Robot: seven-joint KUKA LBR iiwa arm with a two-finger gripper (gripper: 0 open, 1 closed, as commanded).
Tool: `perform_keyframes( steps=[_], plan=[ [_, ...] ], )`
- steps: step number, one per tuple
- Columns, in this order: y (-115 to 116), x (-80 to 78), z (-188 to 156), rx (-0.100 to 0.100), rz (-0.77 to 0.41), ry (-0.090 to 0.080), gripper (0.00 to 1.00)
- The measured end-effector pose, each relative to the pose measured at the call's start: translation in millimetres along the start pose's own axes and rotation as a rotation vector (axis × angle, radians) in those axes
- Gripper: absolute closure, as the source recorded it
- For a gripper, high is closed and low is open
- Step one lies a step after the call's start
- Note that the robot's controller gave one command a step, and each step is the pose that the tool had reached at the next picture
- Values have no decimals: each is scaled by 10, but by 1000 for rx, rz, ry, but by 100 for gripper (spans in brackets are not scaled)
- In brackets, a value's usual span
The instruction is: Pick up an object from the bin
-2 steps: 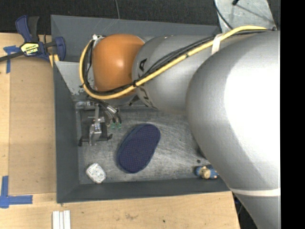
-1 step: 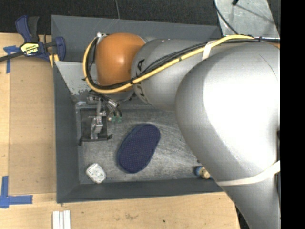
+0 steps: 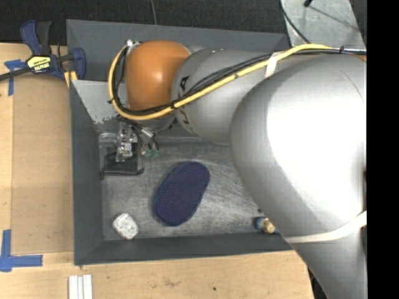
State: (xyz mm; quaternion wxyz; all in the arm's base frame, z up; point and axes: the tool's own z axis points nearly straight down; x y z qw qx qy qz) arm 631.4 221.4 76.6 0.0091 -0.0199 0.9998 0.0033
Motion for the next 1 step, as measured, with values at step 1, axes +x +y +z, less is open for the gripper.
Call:
perform_keyframes(
  steps=[1],
  plan=[
    [198,366,-2143,0,-380,7,100]
  ],
)
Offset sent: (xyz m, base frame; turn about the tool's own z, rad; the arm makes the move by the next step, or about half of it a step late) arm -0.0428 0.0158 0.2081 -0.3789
